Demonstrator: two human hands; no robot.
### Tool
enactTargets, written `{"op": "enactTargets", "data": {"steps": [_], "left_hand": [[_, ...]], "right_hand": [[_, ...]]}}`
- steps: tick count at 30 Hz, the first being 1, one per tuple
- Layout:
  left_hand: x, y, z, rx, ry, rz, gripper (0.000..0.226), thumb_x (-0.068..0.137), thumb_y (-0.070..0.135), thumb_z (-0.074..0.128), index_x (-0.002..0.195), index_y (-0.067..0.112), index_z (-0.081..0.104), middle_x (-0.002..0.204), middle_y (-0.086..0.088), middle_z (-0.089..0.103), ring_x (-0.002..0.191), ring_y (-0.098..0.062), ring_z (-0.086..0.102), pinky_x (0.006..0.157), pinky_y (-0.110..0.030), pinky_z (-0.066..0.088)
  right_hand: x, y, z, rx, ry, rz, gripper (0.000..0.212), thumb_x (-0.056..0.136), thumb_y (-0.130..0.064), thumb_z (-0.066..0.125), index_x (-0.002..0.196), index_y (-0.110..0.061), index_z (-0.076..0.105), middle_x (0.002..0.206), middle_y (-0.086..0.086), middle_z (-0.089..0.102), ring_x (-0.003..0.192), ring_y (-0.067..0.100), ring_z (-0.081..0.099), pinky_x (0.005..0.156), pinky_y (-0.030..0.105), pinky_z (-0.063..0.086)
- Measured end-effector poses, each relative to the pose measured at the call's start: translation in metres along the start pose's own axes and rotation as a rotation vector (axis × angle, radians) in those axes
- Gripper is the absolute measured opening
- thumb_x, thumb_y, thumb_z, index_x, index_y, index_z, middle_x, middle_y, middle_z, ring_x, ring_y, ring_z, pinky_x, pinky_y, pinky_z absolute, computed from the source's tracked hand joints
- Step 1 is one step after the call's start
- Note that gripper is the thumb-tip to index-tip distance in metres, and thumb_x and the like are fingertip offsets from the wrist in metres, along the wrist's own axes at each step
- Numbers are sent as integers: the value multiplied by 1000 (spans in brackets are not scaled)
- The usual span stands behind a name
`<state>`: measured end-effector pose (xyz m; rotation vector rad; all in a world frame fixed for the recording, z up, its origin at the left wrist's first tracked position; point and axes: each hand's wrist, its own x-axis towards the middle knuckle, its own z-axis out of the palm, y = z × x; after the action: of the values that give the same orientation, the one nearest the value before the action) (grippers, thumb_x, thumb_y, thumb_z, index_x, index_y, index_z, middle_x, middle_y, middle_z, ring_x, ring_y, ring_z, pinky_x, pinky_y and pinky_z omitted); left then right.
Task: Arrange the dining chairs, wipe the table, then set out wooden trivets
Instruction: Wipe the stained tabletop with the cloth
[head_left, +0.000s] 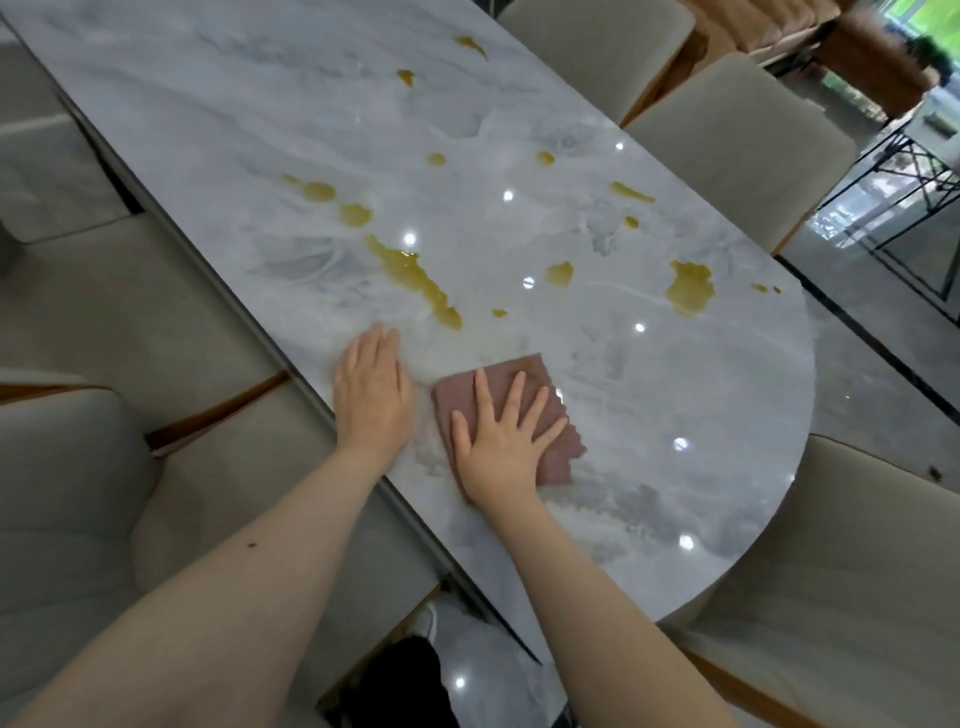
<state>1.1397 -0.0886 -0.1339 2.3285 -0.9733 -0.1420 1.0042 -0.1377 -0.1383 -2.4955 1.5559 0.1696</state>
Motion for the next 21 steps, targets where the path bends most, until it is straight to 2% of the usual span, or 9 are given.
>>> {"op": "enactTargets", "data": {"steps": [3,5,7,13,18,21], "left_hand": [[26,-13,-2,144,26,-45,46,93,18,48,138,7,45,148,-15,36,138,-35,28,113,-48,13],[48,-23,-2,206,-3,-119,51,96,26,41,145,11,34,155,-12,23,144,-32,13,115,-48,0],[69,-32,-1,270,-4,-211,54,99,32,33,148,12,24,157,-10,14,145,-30,4,115,-47,-7],[111,-59,-5,288,57,-358,58,100,34,30,148,4,21,157,-14,14,145,-31,8,117,-47,0],[110,-56,-2,337,93,-344,55,98,24,30,147,0,23,155,-16,19,144,-32,11,118,-46,1],[110,-57,-4,325,93,-340,56,96,19,33,148,1,21,156,-15,17,145,-30,9,118,-46,1]], "right_hand": [[49,-20,-5,15,-1,9,61,96,-57,17,151,-37,0,160,12,-11,143,42,-18,105,69,-16],[77,-33,-9,25,6,10,61,97,-55,22,152,-37,3,160,13,-11,143,42,-18,106,70,-13],[100,-46,-12,24,12,-5,61,97,-55,22,152,-36,4,160,13,-11,143,42,-18,106,70,-13],[165,-86,-20,16,14,-152,60,97,-54,23,152,-37,5,160,13,-9,143,43,-17,105,69,-16],[184,-120,-20,-19,-4,-327,60,98,-55,20,152,-36,3,160,12,-8,143,41,-16,106,69,-14],[162,-113,-18,-56,-1,-484,60,96,-56,16,152,-37,4,161,11,-5,144,41,-13,108,67,-11]]}}
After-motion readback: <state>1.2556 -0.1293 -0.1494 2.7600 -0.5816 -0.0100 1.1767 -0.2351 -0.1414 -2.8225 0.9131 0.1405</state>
